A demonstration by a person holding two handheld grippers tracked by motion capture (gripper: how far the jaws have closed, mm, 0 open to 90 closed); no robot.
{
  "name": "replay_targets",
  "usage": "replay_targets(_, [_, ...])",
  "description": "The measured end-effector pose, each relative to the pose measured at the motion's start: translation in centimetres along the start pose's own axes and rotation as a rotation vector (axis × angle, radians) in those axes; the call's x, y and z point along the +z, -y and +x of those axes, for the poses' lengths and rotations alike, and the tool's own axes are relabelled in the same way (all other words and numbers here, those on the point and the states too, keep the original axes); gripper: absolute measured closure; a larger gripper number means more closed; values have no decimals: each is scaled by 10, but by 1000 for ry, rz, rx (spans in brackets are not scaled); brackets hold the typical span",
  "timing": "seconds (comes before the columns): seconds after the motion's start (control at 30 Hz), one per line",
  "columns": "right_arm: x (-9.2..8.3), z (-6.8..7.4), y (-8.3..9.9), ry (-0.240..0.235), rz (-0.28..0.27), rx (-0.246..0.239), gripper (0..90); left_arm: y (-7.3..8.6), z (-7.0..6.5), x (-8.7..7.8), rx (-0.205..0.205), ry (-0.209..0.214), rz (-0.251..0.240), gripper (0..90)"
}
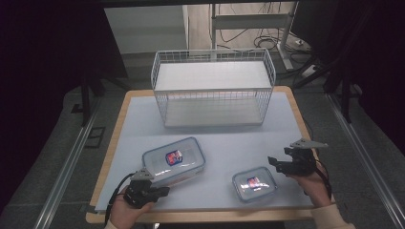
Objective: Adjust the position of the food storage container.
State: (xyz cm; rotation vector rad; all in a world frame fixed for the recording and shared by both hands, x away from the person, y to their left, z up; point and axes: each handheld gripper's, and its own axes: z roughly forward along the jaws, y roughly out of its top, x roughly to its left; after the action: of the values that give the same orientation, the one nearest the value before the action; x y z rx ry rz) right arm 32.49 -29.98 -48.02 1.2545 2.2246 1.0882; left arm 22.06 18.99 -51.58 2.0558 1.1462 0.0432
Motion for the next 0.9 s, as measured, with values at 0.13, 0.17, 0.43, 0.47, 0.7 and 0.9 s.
replay_targets(0.13, [1,0,0,2,4,-3,213,-1,5,2,-2,-21,16,899])
replay_targets(0.17, [1,-1,1,3,5,-5,213,-2,6,3,0,-27,18,899])
replay_targets(0.43, [3,1,0,6,6,-10,213,-7,21,0,-26,-53,-4,899])
replay_targets(0.47, [3,1,0,6,6,-10,213,-8,22,0,-26,-60,-6,899])
replay_targets(0.7, [4,2,1,8,11,-16,213,-12,34,1,-61,-66,-17,900])
replay_targets(0.9, [3,2,1,10,10,-17,213,-5,42,-9,-92,-65,-35,899])
